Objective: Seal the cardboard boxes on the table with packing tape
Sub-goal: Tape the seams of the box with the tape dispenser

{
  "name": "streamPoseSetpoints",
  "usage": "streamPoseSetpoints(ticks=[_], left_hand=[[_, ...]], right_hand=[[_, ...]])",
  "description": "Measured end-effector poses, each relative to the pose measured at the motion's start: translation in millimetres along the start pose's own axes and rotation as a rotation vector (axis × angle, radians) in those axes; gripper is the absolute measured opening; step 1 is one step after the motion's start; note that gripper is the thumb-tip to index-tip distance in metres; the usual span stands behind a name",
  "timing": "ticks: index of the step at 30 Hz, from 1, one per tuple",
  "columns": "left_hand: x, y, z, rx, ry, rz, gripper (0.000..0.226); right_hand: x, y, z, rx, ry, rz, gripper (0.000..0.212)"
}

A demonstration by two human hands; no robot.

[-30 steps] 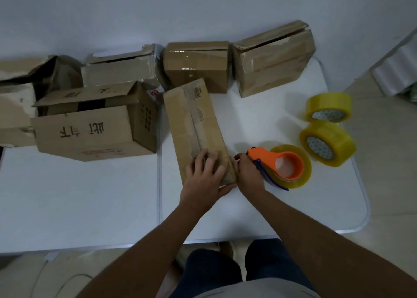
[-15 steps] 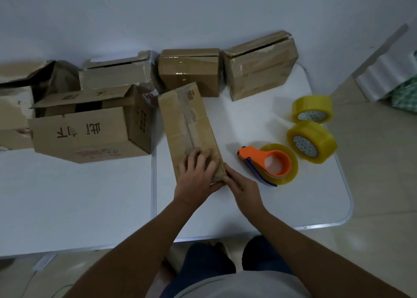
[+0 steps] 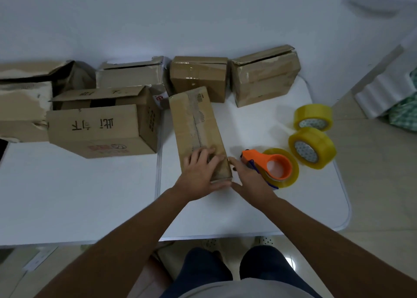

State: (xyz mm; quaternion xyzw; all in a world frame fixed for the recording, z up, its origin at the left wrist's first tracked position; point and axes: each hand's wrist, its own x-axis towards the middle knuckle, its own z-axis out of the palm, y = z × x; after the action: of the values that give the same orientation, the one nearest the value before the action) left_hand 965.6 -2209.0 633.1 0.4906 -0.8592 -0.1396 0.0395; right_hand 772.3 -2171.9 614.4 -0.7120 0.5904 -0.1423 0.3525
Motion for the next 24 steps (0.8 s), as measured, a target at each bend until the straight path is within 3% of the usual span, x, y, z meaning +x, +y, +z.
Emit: streamPoseSetpoints(ticks=[2, 3, 5, 6, 8, 10, 13, 15, 19, 24], left_hand=[[-8, -14, -27, -0.380, 0.009, -0.118, 0.064], [-16, -22, -36, -0.521, 0.114, -0.221, 0.054], [-41, -41, -41, -0.695, 0.334, -0.524, 0.035], [-54, -48, -39, -0.805, 0.364, -0.706, 0.029], [-76, -56, -24, -1.164, 0.292, -0.987, 0.029], [-87, -52, -7, -1.515, 0.179, -1.115, 0.039], [-95, -38, 2, -1.842, 0.106, -1.158, 0.044], [-98, -32, 0, -1.899, 0.113, -1.099, 0.036], [-106, -33, 1, -1.805, 0.259, -0.993, 0.015], [-105, -29, 7, -1.616, 0.379, -0.954, 0.016]], right_hand=[[-6, -3, 0, -0.096, 0.095, -0.082, 0.068], [-8, -6, 1, -0.166, 0.138, -0.149, 0.065], [-8, -20, 6, -0.273, 0.154, -0.290, 0.053], [-6, -29, 10, -0.305, 0.126, -0.345, 0.047], [3, -45, 18, -0.360, 0.062, -0.396, 0.045], [15, -55, 25, -0.440, 0.000, -0.378, 0.056], [28, -56, 35, -0.536, -0.068, -0.318, 0.070], [30, -55, 38, -0.575, -0.058, -0.292, 0.071], [29, -52, 43, -0.637, -0.022, -0.289, 0.069], [29, -50, 42, -0.635, -0.014, -0.297, 0.069]])
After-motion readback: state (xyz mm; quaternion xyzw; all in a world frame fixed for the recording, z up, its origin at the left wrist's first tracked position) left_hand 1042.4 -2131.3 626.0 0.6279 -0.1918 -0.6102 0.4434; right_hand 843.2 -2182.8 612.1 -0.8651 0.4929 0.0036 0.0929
